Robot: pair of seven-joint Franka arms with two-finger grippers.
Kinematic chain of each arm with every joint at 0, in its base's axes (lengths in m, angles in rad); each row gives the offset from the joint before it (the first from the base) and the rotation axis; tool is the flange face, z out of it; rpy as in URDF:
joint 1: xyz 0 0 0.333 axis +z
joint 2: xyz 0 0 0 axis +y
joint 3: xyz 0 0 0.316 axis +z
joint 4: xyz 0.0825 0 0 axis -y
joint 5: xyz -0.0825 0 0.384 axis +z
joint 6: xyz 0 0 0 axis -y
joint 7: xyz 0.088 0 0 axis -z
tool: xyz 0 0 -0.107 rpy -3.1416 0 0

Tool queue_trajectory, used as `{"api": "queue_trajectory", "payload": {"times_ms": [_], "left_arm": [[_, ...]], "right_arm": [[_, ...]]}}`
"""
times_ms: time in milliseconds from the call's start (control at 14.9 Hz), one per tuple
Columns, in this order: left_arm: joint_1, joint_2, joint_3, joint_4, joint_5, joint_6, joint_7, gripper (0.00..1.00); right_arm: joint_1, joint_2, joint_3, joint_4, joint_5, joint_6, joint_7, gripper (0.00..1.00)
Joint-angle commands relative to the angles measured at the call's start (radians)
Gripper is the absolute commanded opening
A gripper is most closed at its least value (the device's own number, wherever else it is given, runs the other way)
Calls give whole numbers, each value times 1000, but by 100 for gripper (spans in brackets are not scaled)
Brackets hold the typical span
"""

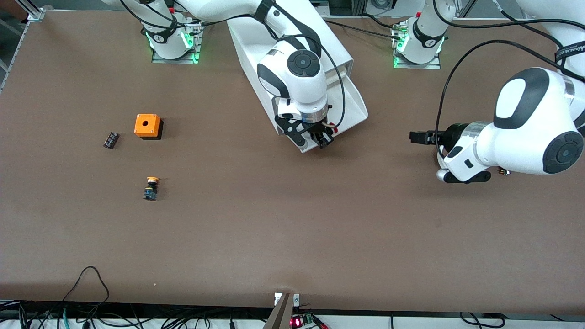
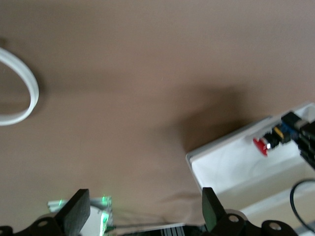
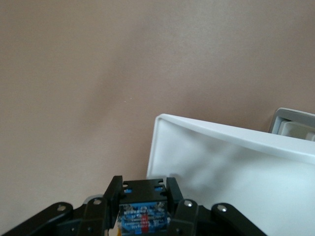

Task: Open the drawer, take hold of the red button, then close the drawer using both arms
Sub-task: 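Carry the button out with the right gripper while the left gripper pushes the drawer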

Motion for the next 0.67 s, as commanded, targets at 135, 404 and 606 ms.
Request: {"api": "queue_trajectory", "payload": {"times_ms": [135, 404, 606], "left_arm": [[-69, 46, -3, 7, 54, 121, -144, 100], [-114, 49, -6, -50, 57, 231, -292, 100], [-149, 13, -6, -166, 60, 357, -416, 100]], "right_arm": [[-17, -84, -29, -13, -13, -34, -77, 0], [-109, -129, -29, -14, 13, -163, -324, 0], [-190, -144, -31, -17, 80, -232, -562, 0]]}}
